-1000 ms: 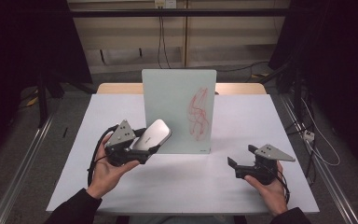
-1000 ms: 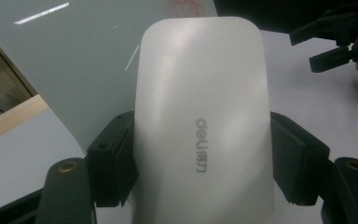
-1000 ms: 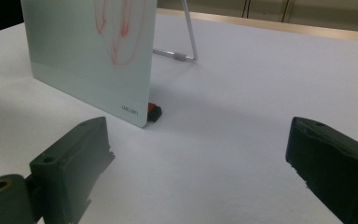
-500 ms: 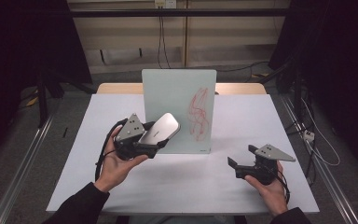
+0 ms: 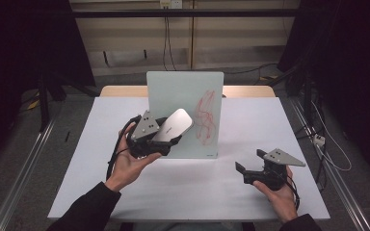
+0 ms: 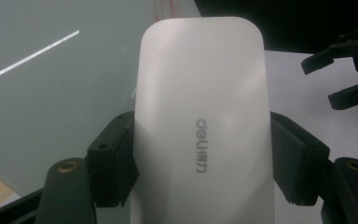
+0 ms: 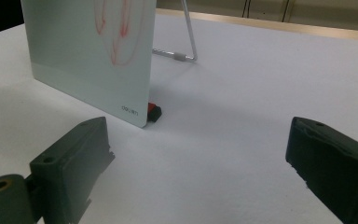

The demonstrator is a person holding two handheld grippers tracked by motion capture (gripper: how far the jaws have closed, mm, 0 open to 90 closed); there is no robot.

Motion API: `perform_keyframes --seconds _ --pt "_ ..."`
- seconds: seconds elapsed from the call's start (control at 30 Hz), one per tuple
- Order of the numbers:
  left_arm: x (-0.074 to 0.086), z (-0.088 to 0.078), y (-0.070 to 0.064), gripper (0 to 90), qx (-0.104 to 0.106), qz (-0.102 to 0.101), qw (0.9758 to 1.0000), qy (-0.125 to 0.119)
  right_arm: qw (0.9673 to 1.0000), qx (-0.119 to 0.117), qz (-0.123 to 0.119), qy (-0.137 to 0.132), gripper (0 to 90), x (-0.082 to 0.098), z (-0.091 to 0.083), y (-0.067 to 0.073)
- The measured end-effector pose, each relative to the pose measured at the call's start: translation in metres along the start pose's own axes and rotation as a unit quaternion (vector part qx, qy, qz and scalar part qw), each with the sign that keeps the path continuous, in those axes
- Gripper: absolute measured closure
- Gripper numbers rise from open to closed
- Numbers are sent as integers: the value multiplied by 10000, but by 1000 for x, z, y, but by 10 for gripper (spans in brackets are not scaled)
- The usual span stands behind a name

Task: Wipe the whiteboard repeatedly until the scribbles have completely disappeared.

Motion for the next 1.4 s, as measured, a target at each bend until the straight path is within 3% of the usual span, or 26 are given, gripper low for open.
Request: perform_keyframes --seconds 0.33,0.57,0.67,0.77,0.97,1.2,1.4 --pt "-3 15 -1 310 -191 320 9993 54 10000 -12 -17 0 59 0 0 0" --pt "-2 23 -2 310 -404 632 9972 9 10000 -17 -2 17 59 0 0 0" --pt "-5 27 -1 310 -423 772 9961 18 10000 -13 0 21 59 0 0 0" --pt "-8 30 -2 310 -474 1048 9933 81 10000 -25 2 24 59 0 0 0" --pt "-15 42 -4 310 -410 1172 9922 115 10000 -35 0 27 59 0 0 1" --pt "-32 54 2 310 -531 1424 9884 60 10000 -49 9 12 59 0 1 0" --pt "-36 69 1 310 -538 1596 9857 50 10000 -85 21 18 59 1 1 0"
Point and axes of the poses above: each handheld gripper's, and its own axes: z roughly forward along the jaws, x roughly out of its underside, y roughly to its left, the point moved 2 cm from there along z, roughly forward along the jaws, and after that the axes turned 11 degrees about -y, right-handed, at the moved point
